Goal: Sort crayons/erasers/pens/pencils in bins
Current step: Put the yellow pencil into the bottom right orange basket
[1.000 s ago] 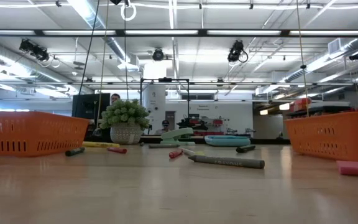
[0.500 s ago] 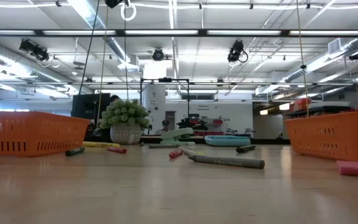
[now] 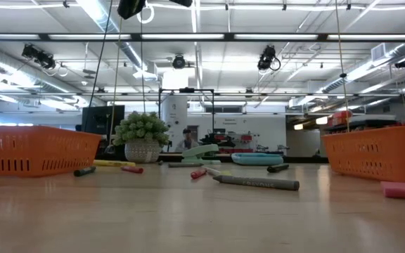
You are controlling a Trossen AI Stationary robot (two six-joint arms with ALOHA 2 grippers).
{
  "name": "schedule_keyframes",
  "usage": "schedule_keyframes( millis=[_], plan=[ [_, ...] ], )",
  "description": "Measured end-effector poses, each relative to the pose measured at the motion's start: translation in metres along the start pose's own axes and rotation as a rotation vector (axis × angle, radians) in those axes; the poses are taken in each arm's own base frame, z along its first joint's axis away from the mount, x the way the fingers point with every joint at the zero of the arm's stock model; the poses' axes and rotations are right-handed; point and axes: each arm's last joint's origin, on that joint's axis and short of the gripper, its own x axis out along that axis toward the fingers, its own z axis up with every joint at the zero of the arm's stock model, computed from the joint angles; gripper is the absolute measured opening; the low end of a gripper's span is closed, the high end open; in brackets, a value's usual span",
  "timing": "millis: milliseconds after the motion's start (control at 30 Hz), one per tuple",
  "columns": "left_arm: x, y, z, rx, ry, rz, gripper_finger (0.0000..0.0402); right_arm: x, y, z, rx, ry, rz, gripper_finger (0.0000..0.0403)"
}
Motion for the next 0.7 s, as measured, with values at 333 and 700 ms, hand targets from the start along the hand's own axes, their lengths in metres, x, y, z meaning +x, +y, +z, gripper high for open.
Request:
schedule_keyframes(
  millis=[333, 700],
  plan=[
    [0.009, -0.004, -0.006, -0.025, 0.023, -0.008, 0.0027, 0.0, 0.003, -0.001, 0.013, 0.005, 0.026, 0.0051],
    [0.002, -0.013, -0.016, -0.004, 0.046, -0.041, 0.0017, 0.0, 0.003, -0.001, 0.009, 0.006, 0.028, 0.0064]
  ],
)
